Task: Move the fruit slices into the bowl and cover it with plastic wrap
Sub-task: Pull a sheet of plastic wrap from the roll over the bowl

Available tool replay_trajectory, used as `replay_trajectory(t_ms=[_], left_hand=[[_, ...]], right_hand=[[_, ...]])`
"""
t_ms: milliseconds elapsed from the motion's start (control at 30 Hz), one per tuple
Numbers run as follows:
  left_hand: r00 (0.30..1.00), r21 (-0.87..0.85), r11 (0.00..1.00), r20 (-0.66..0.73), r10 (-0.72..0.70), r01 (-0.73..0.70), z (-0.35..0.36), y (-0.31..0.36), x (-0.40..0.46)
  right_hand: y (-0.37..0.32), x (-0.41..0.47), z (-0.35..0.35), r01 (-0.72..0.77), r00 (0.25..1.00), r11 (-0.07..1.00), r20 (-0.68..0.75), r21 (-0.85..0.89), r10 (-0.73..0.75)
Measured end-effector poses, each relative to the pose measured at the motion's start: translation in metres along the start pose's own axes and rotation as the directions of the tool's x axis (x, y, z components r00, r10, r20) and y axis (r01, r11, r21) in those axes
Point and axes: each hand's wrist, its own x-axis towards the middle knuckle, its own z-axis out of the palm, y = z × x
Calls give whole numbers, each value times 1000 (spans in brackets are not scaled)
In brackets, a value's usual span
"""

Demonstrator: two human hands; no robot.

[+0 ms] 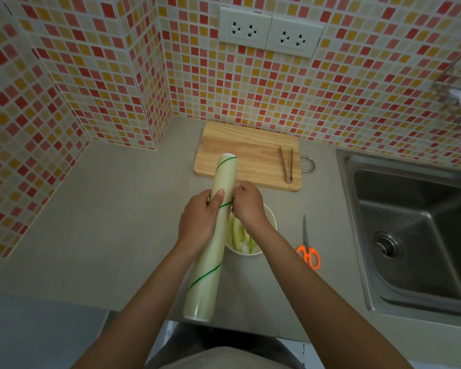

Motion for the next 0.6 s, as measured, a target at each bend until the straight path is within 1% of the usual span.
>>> replay_trajectory(t_ms=[100,200,333,433,533,600], left_hand=[[1000,-27,1000,12,-15,15,-2,-1,1],[1000,-8,1000,10,-18,19,-1,-2,2],[1000,147,989,-19,-8,10,1,0,3],[997,245,970,-76,35,-15,-1,3,2],[991,318,947,-106,78,-41,-3,4,-1],[990,334,942,-109,86,-45,-4,4,-2]], right_hand=[[-2,7,-8,-51,998,999,29,-9,51],[0,6,-12,-46,997,999,57,19,45],[0,0,-2,31,998,999,51,-22,-30],[-1,2,0,40,999,998,17,-38,-39],[-1,7,-5,49,999,987,-15,-154,-52],[-2,8,-8,48,998,982,-23,-183,-53]])
